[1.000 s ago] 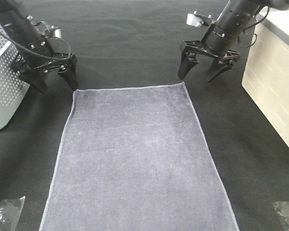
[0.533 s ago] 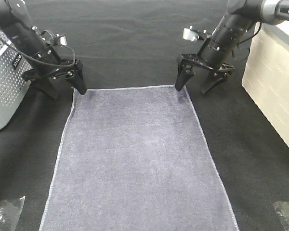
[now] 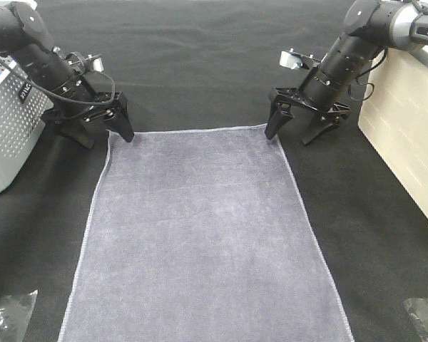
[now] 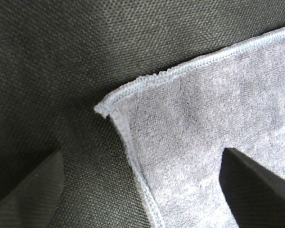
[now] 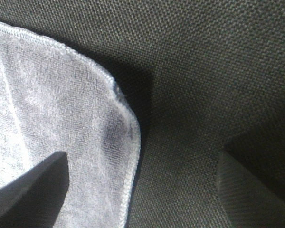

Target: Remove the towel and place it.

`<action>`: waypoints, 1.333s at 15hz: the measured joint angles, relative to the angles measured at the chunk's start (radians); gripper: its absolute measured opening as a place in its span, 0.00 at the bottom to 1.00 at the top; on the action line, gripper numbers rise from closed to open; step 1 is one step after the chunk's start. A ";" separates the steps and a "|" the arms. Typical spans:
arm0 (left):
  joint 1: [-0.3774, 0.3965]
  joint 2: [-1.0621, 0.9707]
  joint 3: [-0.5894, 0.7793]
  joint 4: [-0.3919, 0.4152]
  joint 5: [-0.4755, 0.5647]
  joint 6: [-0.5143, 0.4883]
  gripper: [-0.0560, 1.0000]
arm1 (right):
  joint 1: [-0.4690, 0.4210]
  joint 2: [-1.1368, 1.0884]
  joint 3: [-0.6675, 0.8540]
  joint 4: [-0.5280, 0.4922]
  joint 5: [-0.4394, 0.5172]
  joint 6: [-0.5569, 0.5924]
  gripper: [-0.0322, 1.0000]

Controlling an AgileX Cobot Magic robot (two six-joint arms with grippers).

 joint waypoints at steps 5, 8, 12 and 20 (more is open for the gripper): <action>0.002 0.001 -0.002 -0.004 -0.004 -0.026 0.85 | -0.003 0.002 0.000 0.006 0.001 0.000 0.83; 0.002 0.001 -0.002 -0.003 -0.004 -0.026 0.83 | -0.003 0.002 0.000 0.006 0.001 0.001 0.83; -0.004 0.002 -0.002 -0.009 -0.003 -0.026 0.82 | 0.033 0.005 0.000 0.021 -0.072 0.016 0.83; -0.084 0.009 -0.002 -0.052 -0.035 -0.019 0.76 | 0.109 0.012 -0.003 0.016 -0.130 0.019 0.74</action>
